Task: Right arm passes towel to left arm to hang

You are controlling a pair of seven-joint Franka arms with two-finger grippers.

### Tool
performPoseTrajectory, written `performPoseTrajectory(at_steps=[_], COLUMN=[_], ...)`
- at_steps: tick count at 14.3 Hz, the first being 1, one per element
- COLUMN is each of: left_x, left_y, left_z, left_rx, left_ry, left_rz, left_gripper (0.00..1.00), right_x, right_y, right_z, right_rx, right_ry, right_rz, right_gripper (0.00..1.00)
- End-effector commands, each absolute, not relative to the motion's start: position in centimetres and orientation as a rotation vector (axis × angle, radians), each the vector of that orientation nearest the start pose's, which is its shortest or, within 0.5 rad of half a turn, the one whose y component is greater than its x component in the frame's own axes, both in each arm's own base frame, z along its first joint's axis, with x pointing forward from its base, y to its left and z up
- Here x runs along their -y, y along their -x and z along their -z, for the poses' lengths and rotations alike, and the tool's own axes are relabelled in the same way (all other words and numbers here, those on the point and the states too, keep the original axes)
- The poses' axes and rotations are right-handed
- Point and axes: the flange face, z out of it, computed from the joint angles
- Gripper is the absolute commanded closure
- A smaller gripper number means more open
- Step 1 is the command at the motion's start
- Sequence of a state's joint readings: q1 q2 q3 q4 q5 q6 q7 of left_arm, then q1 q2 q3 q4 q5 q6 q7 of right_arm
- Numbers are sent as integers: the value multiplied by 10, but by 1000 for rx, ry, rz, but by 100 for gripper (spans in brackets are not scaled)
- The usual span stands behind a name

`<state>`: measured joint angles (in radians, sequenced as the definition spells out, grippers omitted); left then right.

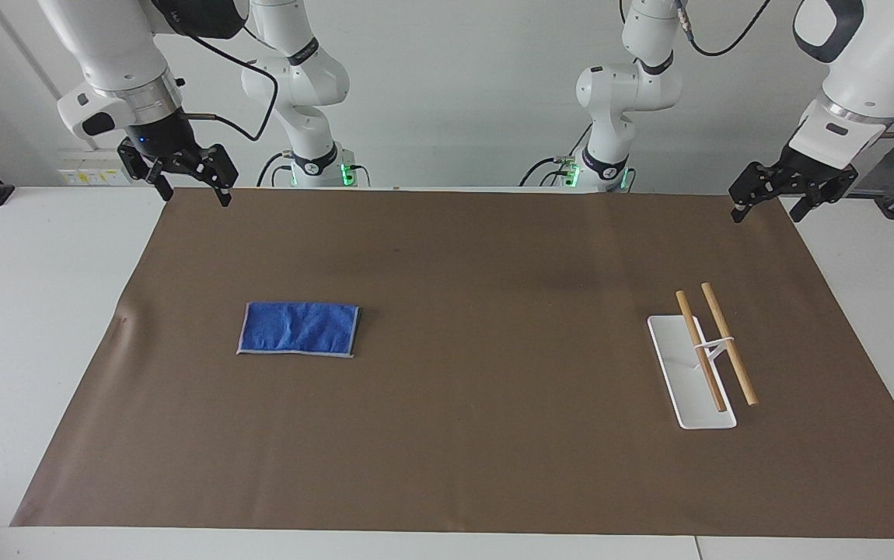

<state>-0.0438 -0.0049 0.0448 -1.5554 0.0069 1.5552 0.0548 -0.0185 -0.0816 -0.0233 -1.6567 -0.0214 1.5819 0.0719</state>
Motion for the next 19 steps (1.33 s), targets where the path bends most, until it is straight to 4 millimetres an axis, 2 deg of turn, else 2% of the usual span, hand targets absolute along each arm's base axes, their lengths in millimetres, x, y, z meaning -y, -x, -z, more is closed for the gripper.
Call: performPoseTrajectory(at_steps=[1, 3, 5, 7, 8, 13, 16, 18, 19], left_x=[-3, -3, -3, -3, -3, -3, -3, -3, -3], left_y=[-542, -542, -542, -542, -542, -542, -542, -542, -542], left_z=[-634, -634, -634, -634, -634, -634, -634, -634, -634], left_rx=[-63, -61, -63, -61, -63, -61, -61, -61, -63], left_ry=[3149, 3149, 3149, 3149, 3149, 3149, 3149, 3149, 3149], left_rz=[0, 0, 0, 0, 0, 0, 0, 0, 0], left_gripper=[0, 0, 0, 0, 0, 0, 0, 0, 0], right_x=[12, 11, 11, 5, -7, -14, -19, -24, -34], right_y=[-529, -533, -538, -544, -549, -567, -560, -549, -544], right_z=[-617, -603, -578, -542, -521, -423, -370, -341, -331], right_rx=[-160, -158, -150, -136, -101, -81, -64, -46, -34], right_ry=[3161, 3165, 3162, 3156, 3154, 3147, 3142, 3136, 3124], right_rz=[45, 57, 91, 137, 144, 193, 216, 237, 230], right_gripper=[0, 0, 0, 0, 0, 0, 0, 0, 0])
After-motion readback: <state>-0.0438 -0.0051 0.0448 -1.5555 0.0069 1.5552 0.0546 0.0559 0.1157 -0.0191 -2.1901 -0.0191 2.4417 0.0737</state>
